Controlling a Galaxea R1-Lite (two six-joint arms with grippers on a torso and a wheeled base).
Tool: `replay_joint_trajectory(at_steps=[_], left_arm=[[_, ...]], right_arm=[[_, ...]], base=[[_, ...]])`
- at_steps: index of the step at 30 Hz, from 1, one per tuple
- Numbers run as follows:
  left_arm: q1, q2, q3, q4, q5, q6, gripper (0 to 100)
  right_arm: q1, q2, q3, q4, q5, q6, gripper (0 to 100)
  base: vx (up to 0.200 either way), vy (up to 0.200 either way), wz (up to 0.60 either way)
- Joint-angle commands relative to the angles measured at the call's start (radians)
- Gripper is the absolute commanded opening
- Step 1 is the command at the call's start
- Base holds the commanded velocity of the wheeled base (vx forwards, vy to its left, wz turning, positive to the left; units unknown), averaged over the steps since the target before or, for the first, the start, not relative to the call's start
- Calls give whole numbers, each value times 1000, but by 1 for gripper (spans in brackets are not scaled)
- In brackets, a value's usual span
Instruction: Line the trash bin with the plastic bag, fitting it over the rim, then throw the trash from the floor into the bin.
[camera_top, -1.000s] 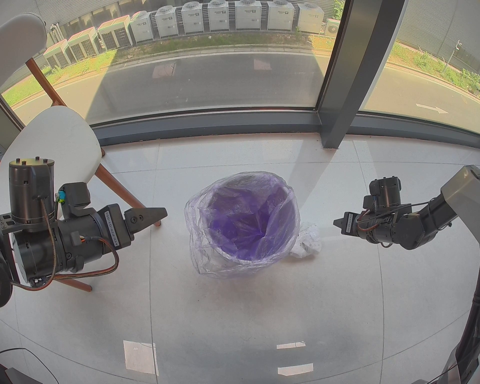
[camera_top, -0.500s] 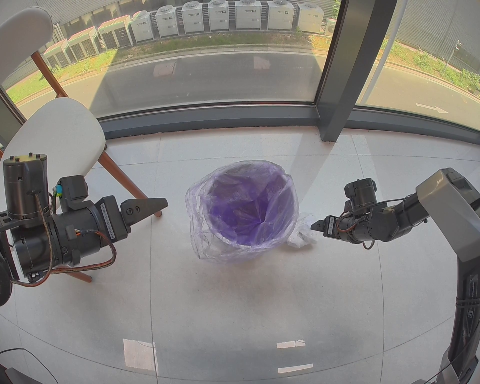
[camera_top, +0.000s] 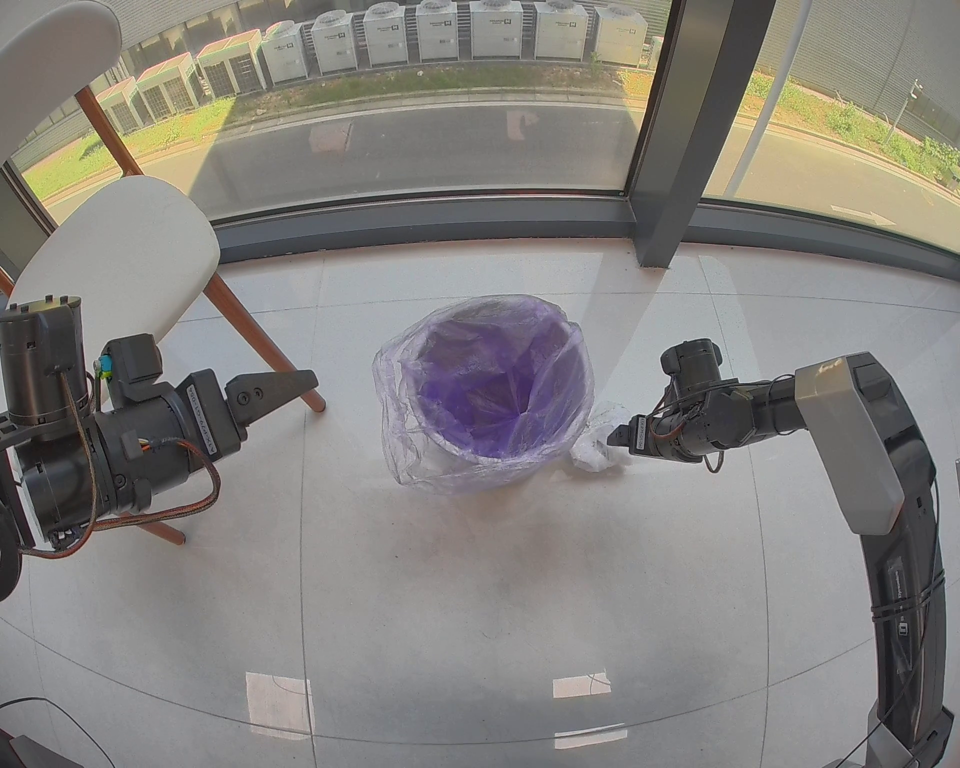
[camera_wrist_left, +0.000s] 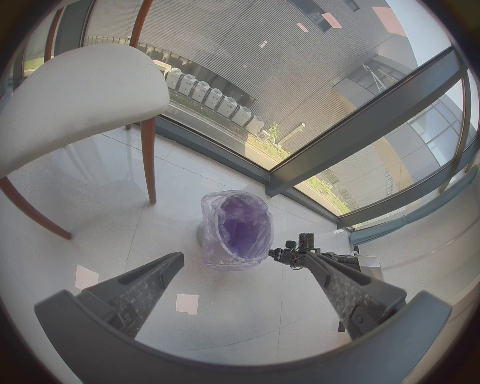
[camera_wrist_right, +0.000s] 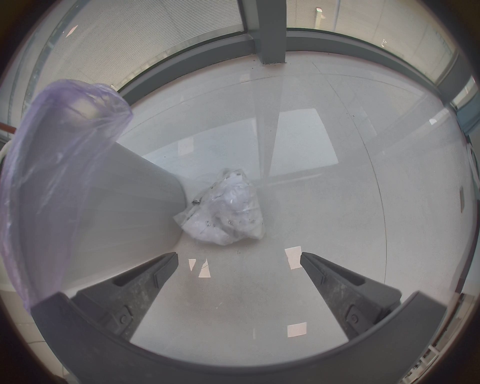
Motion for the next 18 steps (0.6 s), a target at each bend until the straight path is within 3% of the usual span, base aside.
replay_joint_trajectory(at_steps=[1,8,13,16,18], left_arm=[[42,0,-3,-1,-1,1,100],[42,3,4,1,3,1,100],[42,2,-9,-2,3,1,100],[42,-1,-6,-2,3,1,100],[42,-4,-7,-2,5,-1,100]], right_arm=[[-15,176,-147,94,0,-76,100],[-46,303,-147,192,0,-145,100],[-70,391,-147,289,8,-189,100],[-56,389,-147,329,11,-165,100],[-38,325,-147,487,11,-106,100]], base=[[200,0,0],[200,0,0],[0,0,0],[0,0,0],[0,0,0]])
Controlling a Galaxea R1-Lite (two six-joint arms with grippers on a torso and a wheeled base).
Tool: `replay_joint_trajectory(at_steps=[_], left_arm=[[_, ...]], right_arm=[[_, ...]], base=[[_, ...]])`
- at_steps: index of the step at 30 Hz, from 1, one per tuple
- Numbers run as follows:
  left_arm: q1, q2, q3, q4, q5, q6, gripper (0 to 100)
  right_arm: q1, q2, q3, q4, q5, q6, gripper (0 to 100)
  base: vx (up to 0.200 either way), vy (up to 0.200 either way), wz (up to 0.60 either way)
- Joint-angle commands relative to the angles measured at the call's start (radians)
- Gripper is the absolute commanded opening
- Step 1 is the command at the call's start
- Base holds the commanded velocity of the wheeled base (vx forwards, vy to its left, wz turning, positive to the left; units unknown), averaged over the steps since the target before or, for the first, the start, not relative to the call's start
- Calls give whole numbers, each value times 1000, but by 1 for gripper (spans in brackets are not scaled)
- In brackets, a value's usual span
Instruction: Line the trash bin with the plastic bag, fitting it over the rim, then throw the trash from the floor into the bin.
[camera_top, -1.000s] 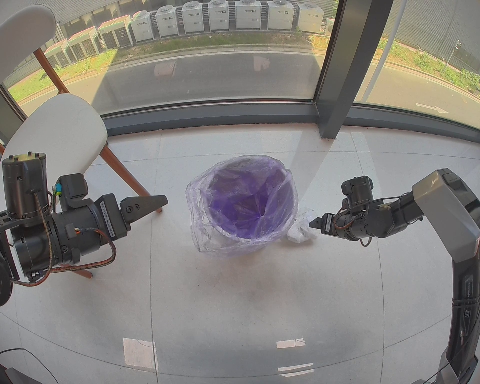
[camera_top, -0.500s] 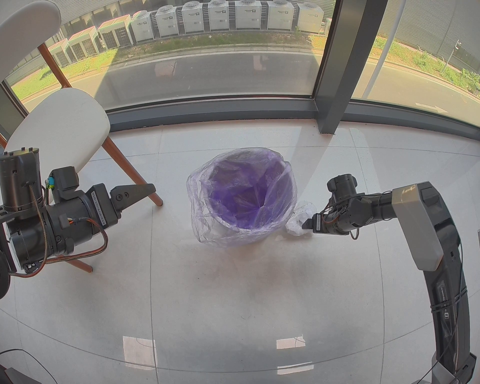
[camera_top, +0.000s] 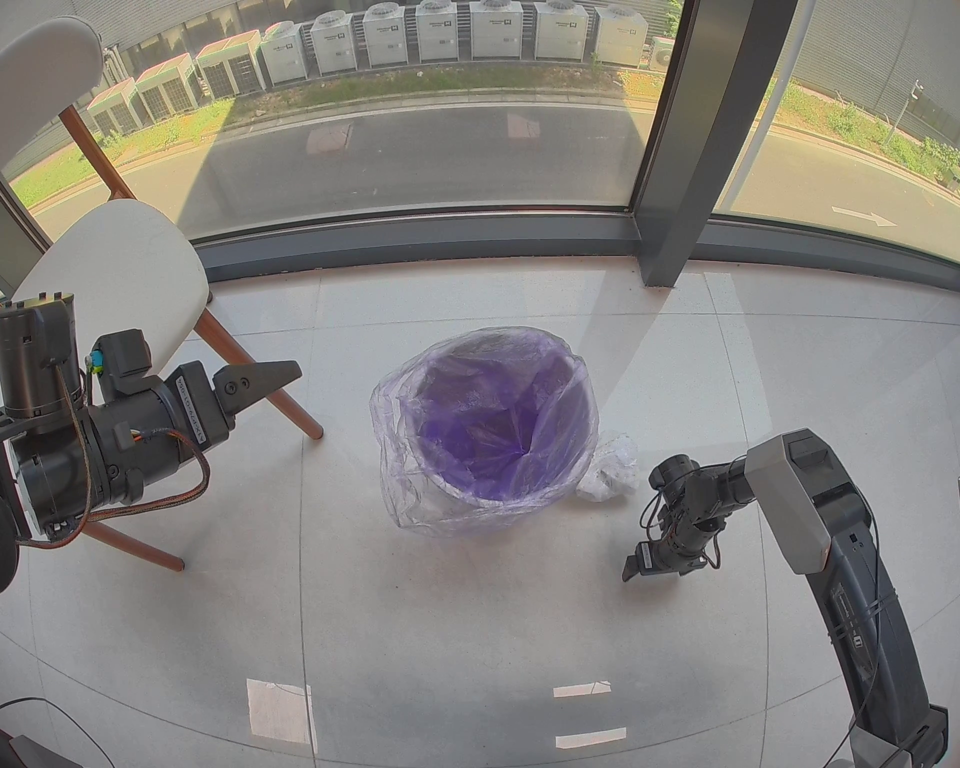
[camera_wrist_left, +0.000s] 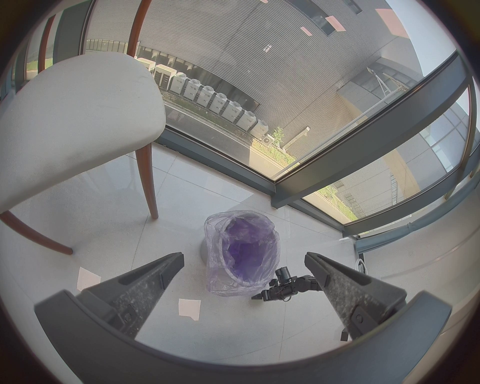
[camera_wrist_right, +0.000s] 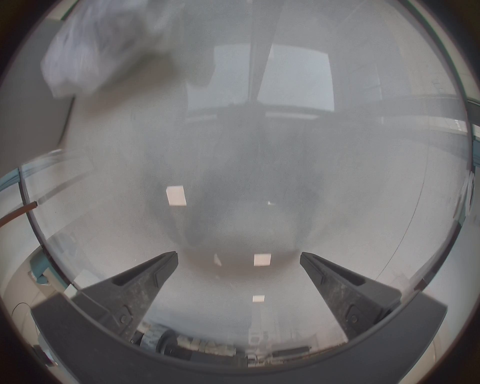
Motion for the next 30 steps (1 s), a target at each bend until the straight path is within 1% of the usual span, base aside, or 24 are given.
replay_joint_trajectory(at_steps=[1,3,4,5,6,7,8,9,10,11,12,13,14,16,17,18,19,20,21,22,25,26,27,30], left_arm=[[0,-5,-1,0,2,-2,100],[0,-5,-4,0,2,0,100],[0,-5,-4,0,2,0,100],[0,-3,-3,-2,-1,0,100],[0,-2,-1,0,-1,0,100],[0,-2,-1,0,-1,0,100],[0,0,-3,0,-1,0,100],[0,0,-4,0,-1,-2,100],[0,0,-3,0,-1,0,100],[0,-2,0,0,-1,0,100],[0,-2,4,0,0,0,100],[0,-3,7,0,0,0,100],[0,-5,8,0,0,0,100],[0,-5,8,0,0,-2,100],[0,-5,10,0,0,-2,100],[0,-6,8,0,0,-2,100],[0,-5,8,0,0,-2,100],[0,-5,8,0,0,-2,100],[0,-5,8,0,0,-2,100],[0,-5,8,0,0,-2,100],[0,-5,7,0,0,0,100],[0,-5,7,0,0,0,100],[0,-5,8,0,0,0,100],[1,-6,17,0,2,0,100]], right_arm=[[22,-52,0,204,1,67,100],[35,-148,0,483,3,93,100],[35,-148,0,483,3,93,100],[51,-234,0,830,20,96,100],[65,-293,0,1086,78,90,100],[65,-293,0,1086,78,90,100],[89,-351,0,1140,201,99,100],[103,-382,0,1140,280,110,100],[109,-437,0,1140,337,108,100],[108,-500,0,1129,345,104,100],[106,-563,0,1076,340,79,100],[109,-612,29,987,339,50,100],[114,-665,236,832,339,25,100],[112,-757,613,393,336,-17,100],[112,-785,768,81,325,-30,100],[112,-779,849,-152,305,-34,100],[112,-739,938,-481,263,-24,100],[112,-688,977,-699,228,-5,100],[112,-650,967,-774,213,6,100],[112,-626,944,-790,208,18,100],[108,-593,855,-709,201,38,100],[108,-593,855,-709,201,38,100],[104,-583,800,-669,199,53,100],[94,-524,722,-672,190,73,100]], base=[[0,0,0],[0,0,0],[0,0,0],[0,0,0],[0,0,0],[0,0,0],[0,0,0],[0,0,0],[0,0,0],[0,0,0],[0,0,0],[0,0,0],[0,0,0],[0,0,0],[0,0,0],[0,0,0],[0,0,0],[0,0,0],[0,0,0],[0,0,0],[0,0,0],[0,0,0],[0,0,0],[0,0,0]])
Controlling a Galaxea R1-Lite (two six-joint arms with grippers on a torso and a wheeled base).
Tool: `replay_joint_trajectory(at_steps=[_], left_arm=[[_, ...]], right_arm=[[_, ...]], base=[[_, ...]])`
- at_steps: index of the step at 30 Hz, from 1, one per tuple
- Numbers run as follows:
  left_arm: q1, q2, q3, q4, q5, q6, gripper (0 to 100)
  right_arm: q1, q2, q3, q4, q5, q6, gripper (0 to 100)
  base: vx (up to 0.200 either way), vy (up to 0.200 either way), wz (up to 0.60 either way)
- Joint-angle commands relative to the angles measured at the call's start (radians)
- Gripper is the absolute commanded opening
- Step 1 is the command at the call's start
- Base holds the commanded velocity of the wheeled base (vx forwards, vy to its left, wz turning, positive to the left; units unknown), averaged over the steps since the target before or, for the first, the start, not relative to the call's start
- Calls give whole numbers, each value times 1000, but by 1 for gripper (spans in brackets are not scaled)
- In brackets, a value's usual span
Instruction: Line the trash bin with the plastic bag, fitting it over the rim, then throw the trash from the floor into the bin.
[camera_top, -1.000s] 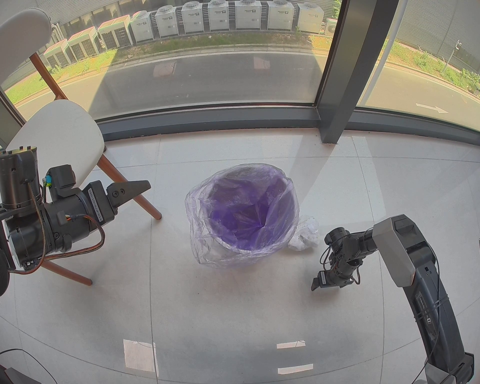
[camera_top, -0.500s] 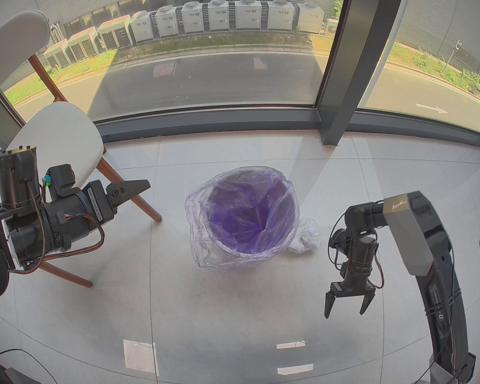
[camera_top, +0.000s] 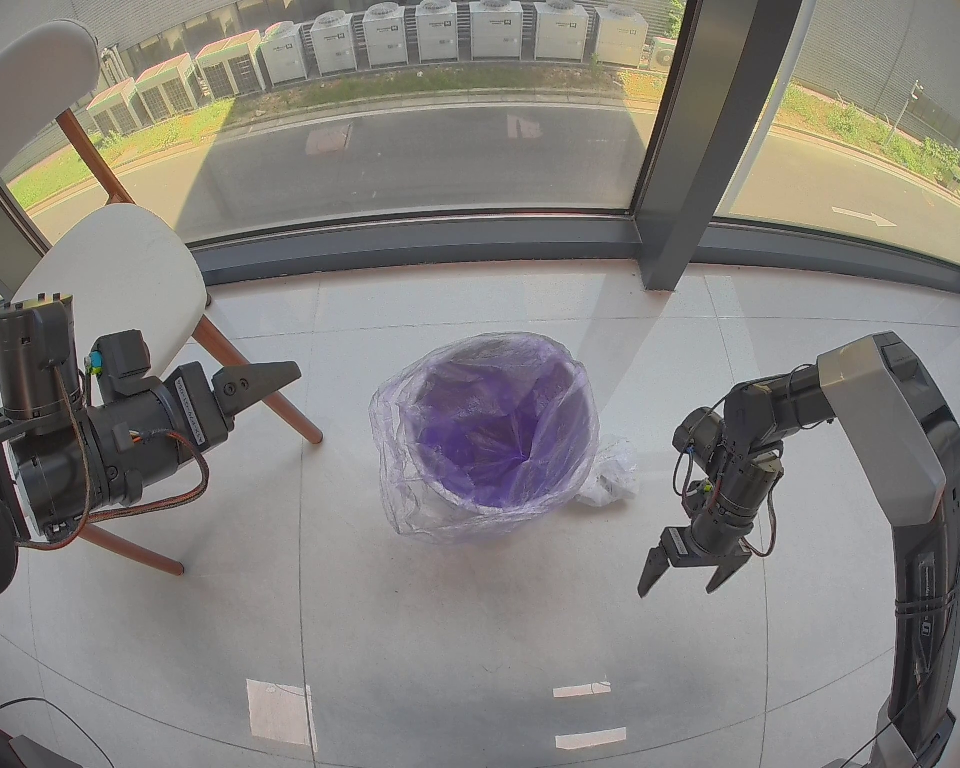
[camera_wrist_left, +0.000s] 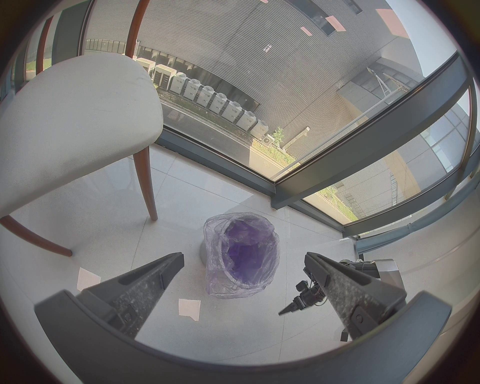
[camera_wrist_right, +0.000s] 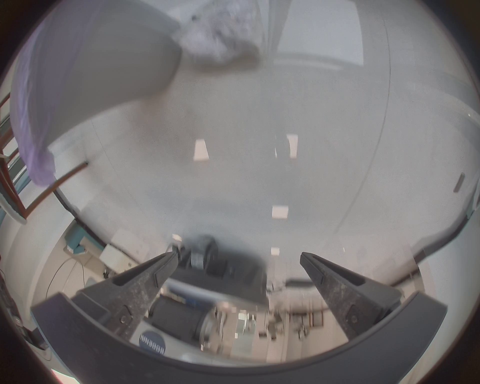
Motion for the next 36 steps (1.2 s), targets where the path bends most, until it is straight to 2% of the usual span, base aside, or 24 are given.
replay_joint_trajectory(at_steps=[1,6,10,19,36], left_arm=[[2,-5,21,0,2,0,100],[2,-8,26,0,0,0,100],[2,-11,28,0,2,0,100],[2,-14,37,0,0,0,100],[2,-14,38,-2,0,0,100]], right_arm=[[8,11,319,-1082,-47,33,100],[-18,105,187,-1073,-93,25,100],[-38,160,107,-1072,-96,19,100],[-83,207,35,-1081,-98,-76,100],[-77,428,-330,-1053,-98,-111,100]], base=[[0,0,0],[0,0,0],[0,0,0],[0,0,0],[0,0,0]])
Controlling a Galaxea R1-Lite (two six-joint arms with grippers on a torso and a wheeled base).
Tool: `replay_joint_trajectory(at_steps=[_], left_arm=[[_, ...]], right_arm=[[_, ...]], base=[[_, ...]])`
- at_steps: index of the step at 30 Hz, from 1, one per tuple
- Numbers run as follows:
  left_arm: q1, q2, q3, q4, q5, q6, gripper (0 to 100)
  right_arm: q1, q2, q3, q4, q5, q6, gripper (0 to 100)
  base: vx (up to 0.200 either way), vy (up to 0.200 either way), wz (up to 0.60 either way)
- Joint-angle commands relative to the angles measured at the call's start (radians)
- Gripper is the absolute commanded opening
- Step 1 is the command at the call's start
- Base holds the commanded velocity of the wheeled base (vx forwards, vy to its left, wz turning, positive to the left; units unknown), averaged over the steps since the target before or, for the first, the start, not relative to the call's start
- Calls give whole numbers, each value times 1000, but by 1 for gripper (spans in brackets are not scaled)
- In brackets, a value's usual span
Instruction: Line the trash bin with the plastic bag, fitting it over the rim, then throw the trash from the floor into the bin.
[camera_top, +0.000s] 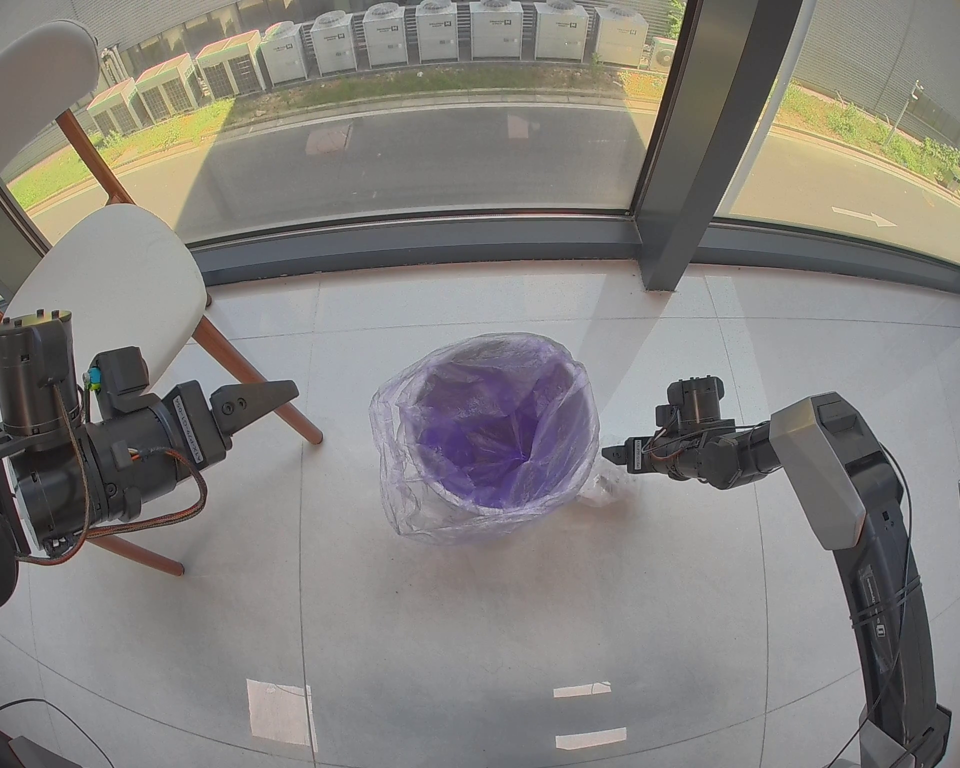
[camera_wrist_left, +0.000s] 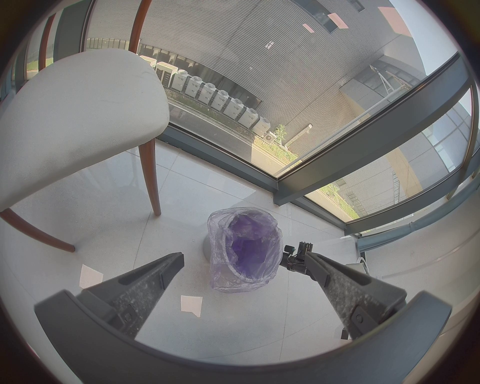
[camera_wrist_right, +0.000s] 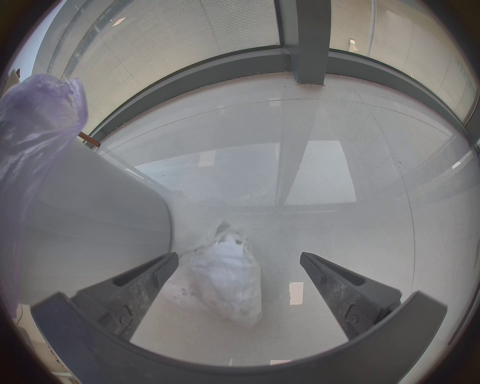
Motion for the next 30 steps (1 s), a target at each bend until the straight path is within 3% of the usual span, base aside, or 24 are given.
replay_joint_trajectory(at_steps=[1,12,13,17,21,26,30], left_arm=[[0,0,1,-2,0,-1,100],[3,0,1,-2,3,1,100],[3,0,1,0,3,1,100],[3,0,1,-2,3,1,100],[3,0,0,-2,3,1,100],[3,0,-7,-2,1,6,100],[3,-2,-5,-3,1,44,100]], right_arm=[[0,117,-120,32,0,-23,100],[2,240,-123,175,0,-18,100],[2,243,-123,181,0,-18,0],[6,208,-123,181,1,-24,0],[3,39,-123,213,6,-32,0],[-11,-199,-123,373,15,-53,0],[-27,-424,-123,578,17,-86,0]], base=[[0,0,0],[0,0,0],[0,0,0],[0,0,0],[0,0,0],[0,0,0],[0,0,0]])
